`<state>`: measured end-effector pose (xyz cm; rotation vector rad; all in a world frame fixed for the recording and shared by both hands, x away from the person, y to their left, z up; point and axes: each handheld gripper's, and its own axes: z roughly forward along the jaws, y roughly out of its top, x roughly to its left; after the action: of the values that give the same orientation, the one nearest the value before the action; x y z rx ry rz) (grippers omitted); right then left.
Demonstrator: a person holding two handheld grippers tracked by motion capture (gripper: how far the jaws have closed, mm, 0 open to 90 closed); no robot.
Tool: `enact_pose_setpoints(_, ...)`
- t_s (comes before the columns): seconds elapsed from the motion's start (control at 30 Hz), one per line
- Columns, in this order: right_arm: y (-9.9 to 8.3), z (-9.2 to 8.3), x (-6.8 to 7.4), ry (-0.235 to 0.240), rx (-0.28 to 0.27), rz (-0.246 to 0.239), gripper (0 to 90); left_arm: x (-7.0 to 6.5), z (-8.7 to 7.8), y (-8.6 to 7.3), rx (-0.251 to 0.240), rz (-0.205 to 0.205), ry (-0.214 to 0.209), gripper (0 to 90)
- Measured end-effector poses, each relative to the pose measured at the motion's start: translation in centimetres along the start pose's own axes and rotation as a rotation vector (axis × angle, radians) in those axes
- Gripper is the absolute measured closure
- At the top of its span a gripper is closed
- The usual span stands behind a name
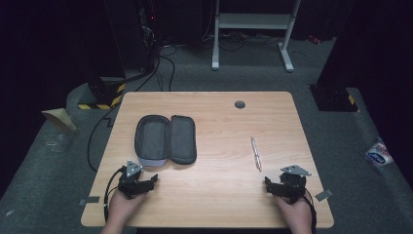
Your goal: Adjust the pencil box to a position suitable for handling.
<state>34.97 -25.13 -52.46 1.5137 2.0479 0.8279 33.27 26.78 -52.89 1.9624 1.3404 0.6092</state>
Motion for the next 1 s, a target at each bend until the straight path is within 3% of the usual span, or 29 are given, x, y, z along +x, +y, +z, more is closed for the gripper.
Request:
enact_pose_setpoints(0.43, -0.1, 0.0, -0.1, 0.004, -0.001, -0.009, 9.3, 0.1, 0.0, 0.0, 0.0, -0.001, -0.006, 27.4)
enact_pose_setpoints(0.5, -0.1, -0.1, -0.1, -0.008, -0.009, 0.001, 14.1, 0.1, 0.0, 0.0, 0.001, 0.002, -0.007, 27.4)
enact_pose_setpoints(0.7, -0.2, -0.3, -0.1, -0.013, -0.016, 0.015, 16.9, 0.2, -0.1, 0.1, 0.009, 0.012, -0.003, 27.9)
enact_pose_setpoints(0.77, -0.2, -0.3, -0.2, -0.013, -0.019, 0.009, 17.1, 0.3, -0.9, 0.1, -0.042, 0.012, -0.002, 30.0)
enact_pose_setpoints(0.8, -0.2, -0.3, -0.2, -0.014, -0.019, 0.009, 17.1, 0.7, -1.7, 0.3, -0.084, -0.032, -0.021, 33.4)
enact_pose_setpoints(1.0, -0.2, -0.3, -0.1, -0.016, -0.019, 0.019, 18.1, 1.1, -2.9, 1.0, -0.118, -0.02, -0.006, 35.9)
